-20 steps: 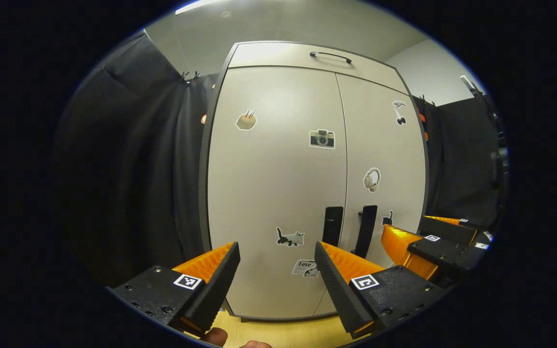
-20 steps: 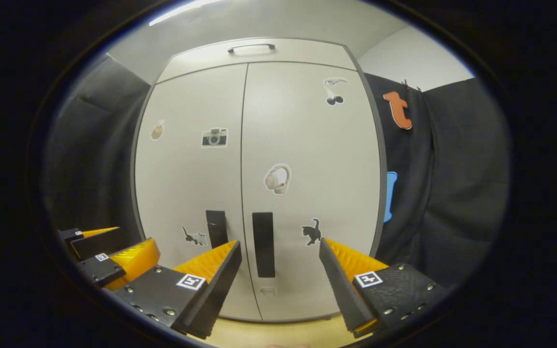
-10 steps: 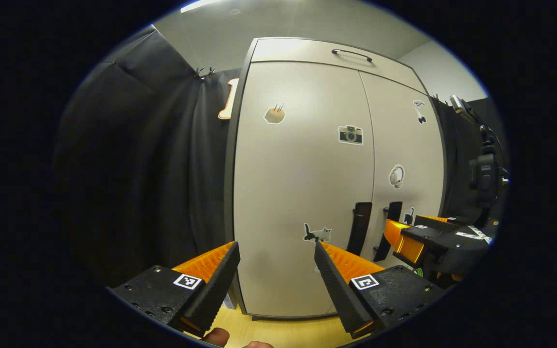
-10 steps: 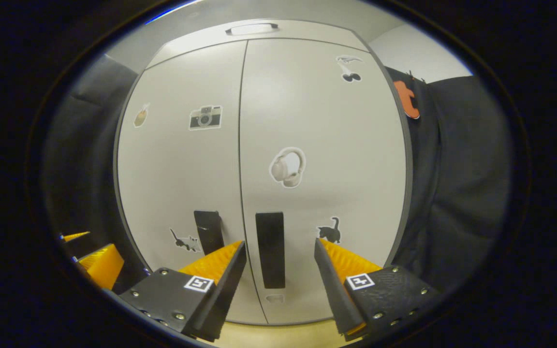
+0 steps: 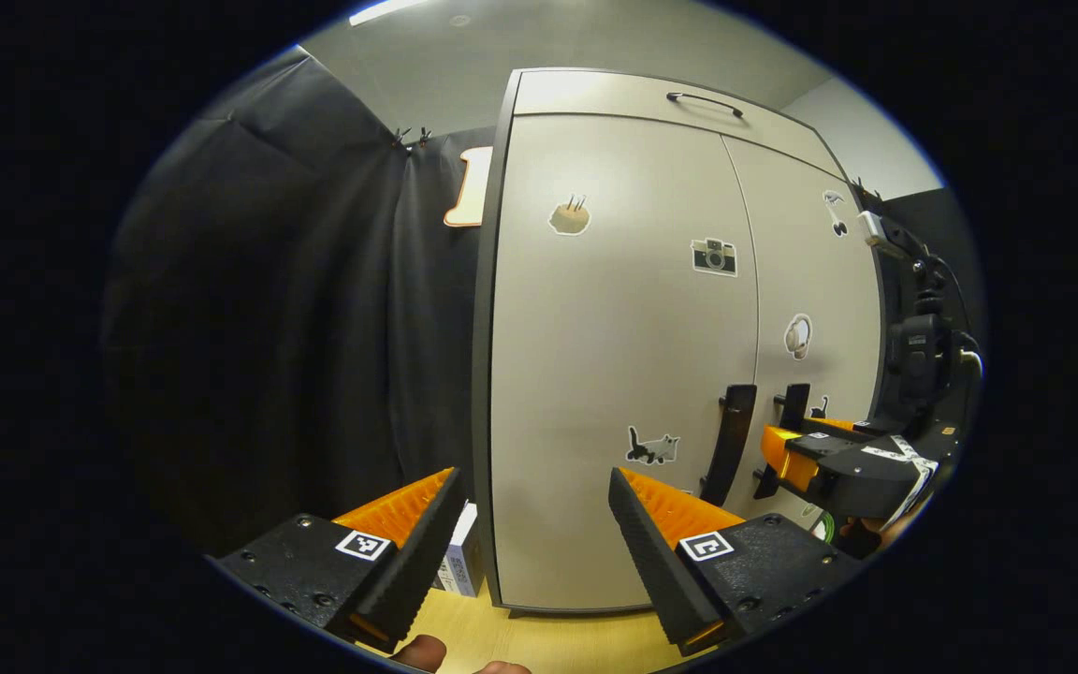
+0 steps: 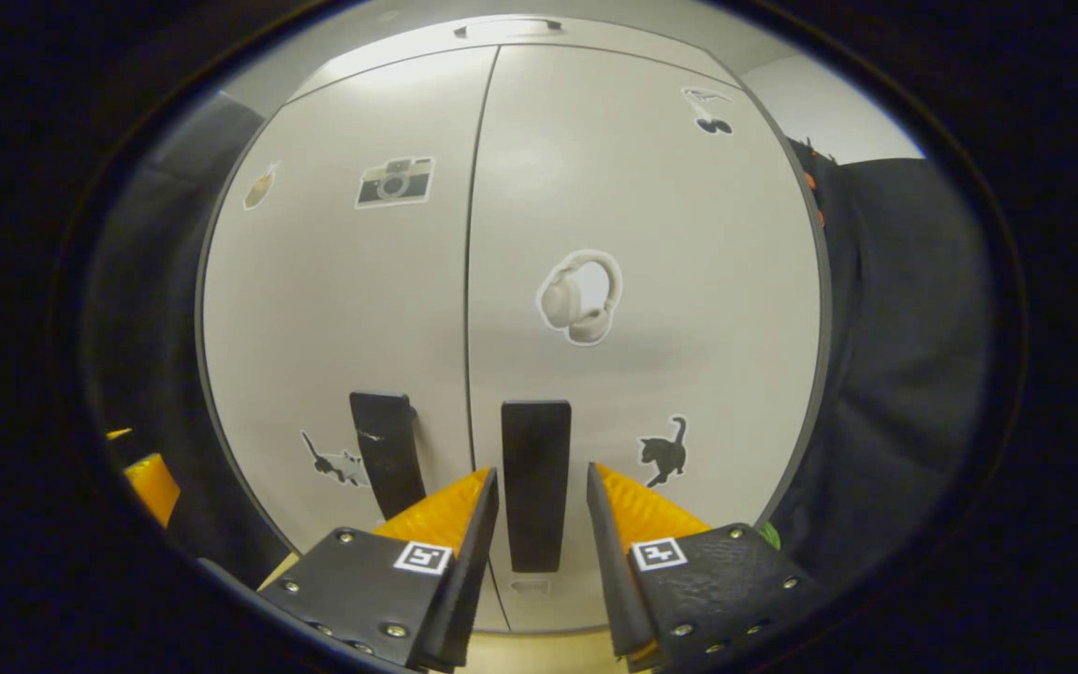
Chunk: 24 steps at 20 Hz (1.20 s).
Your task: Open the right door of the double-door shoe cabinet with the right hand, and open the left door with the left hand.
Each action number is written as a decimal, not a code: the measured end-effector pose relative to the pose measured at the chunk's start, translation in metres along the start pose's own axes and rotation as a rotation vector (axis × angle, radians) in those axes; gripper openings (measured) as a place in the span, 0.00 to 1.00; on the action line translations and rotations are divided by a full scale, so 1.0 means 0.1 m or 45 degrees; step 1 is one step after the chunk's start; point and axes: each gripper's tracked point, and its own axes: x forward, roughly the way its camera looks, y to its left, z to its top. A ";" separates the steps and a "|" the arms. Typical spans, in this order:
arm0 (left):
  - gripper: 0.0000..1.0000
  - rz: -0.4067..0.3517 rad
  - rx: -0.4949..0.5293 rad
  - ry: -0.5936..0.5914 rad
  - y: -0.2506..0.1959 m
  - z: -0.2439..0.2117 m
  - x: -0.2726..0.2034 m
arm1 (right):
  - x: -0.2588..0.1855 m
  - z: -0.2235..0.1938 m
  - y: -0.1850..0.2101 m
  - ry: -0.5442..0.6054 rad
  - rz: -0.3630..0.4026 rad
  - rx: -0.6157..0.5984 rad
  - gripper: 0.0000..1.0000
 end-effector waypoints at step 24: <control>0.96 0.069 -0.026 0.014 0.08 -0.07 -0.15 | -0.10 0.00 -0.05 -0.058 0.020 0.001 0.20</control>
